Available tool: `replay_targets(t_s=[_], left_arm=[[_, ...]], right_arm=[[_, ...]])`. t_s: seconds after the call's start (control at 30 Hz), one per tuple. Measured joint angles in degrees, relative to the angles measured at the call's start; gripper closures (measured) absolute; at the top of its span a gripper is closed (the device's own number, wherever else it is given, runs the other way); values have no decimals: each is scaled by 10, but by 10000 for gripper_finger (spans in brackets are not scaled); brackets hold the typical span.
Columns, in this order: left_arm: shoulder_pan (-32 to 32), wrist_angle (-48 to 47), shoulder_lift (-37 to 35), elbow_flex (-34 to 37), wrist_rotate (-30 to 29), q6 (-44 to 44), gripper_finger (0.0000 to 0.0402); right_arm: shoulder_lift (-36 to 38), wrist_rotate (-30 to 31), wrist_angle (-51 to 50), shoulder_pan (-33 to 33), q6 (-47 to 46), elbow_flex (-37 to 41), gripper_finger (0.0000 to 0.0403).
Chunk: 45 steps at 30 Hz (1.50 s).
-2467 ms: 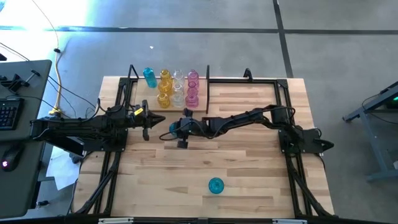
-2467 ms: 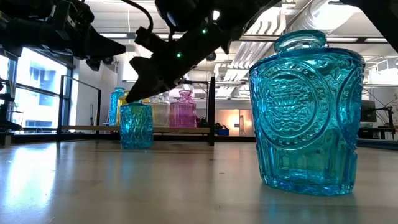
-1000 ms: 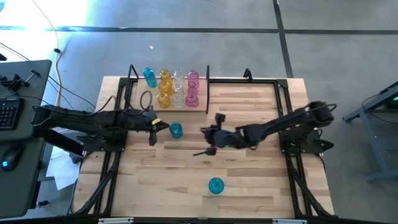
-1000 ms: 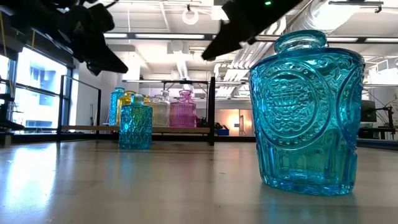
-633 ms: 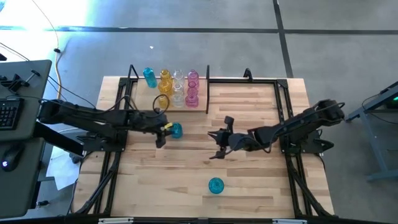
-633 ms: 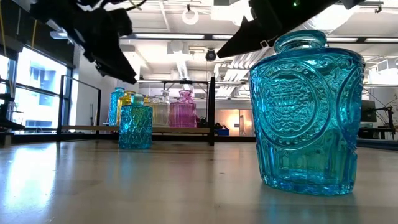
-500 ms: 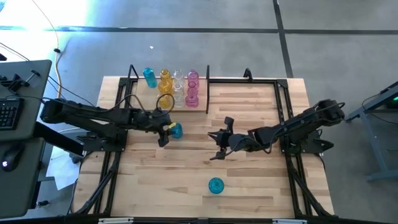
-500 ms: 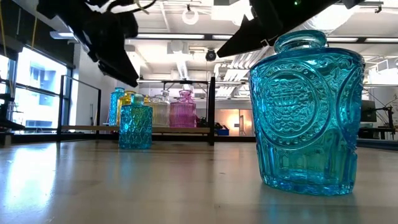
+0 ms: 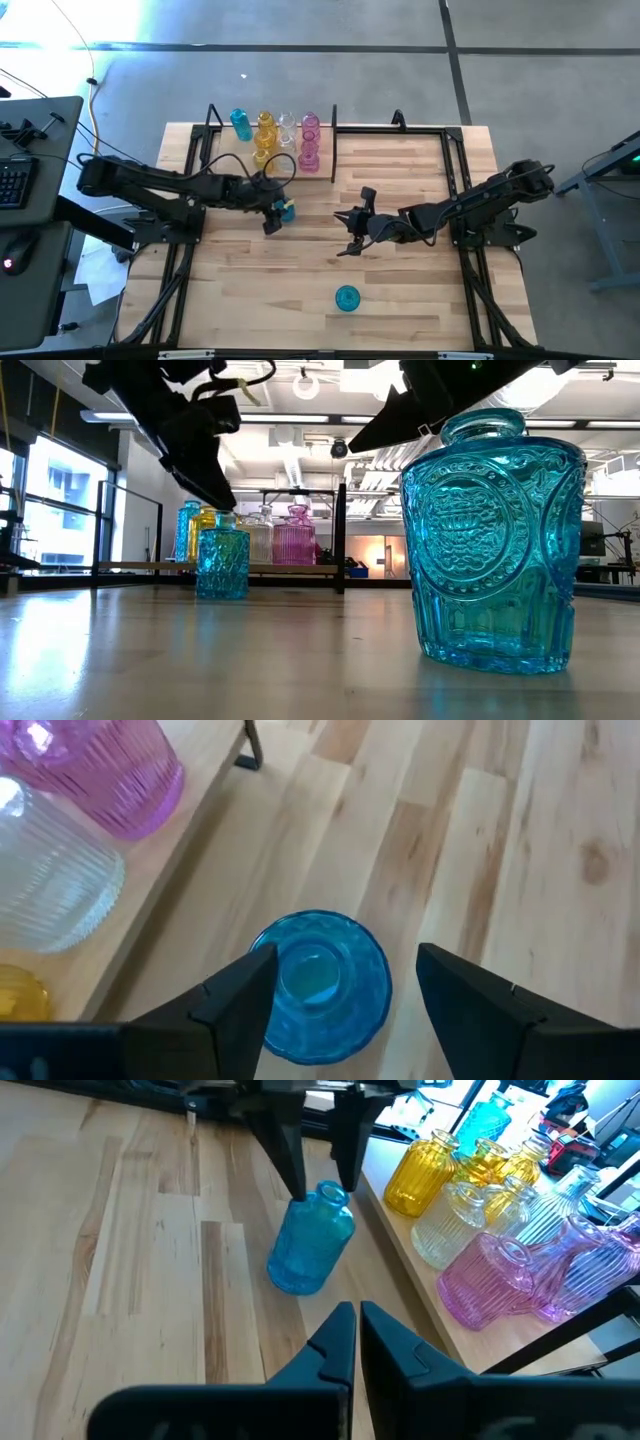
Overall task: Sort vases onto shelf
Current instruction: Put the right blue vase on the shelf
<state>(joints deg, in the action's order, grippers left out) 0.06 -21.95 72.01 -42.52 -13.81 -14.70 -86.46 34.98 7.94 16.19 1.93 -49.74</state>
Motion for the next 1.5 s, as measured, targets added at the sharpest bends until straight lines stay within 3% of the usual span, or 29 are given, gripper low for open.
replay_targets(t_s=[0.57, 0.7, 1.1, 1.23, 1.5], left_arm=[[17, -27, -18, -18, -37, 0, 167], [29, -30, -4, -18, -2, 2, 167], [50, -28, 23, -18, -12, 8, 169], [54, -40, 23, -18, -3, 8, 196], [60, -53, 23, -18, 34, 34, 299]], right_arm=[[0, 0, 0, 0, 0, 0, 402], [0, 0, 0, 0, 0, 0, 402], [0, 0, 0, 0, 0, 0, 402], [0, 0, 0, 0, 0, 0, 402], [0, 0, 0, 0, 0, 0, 402]])
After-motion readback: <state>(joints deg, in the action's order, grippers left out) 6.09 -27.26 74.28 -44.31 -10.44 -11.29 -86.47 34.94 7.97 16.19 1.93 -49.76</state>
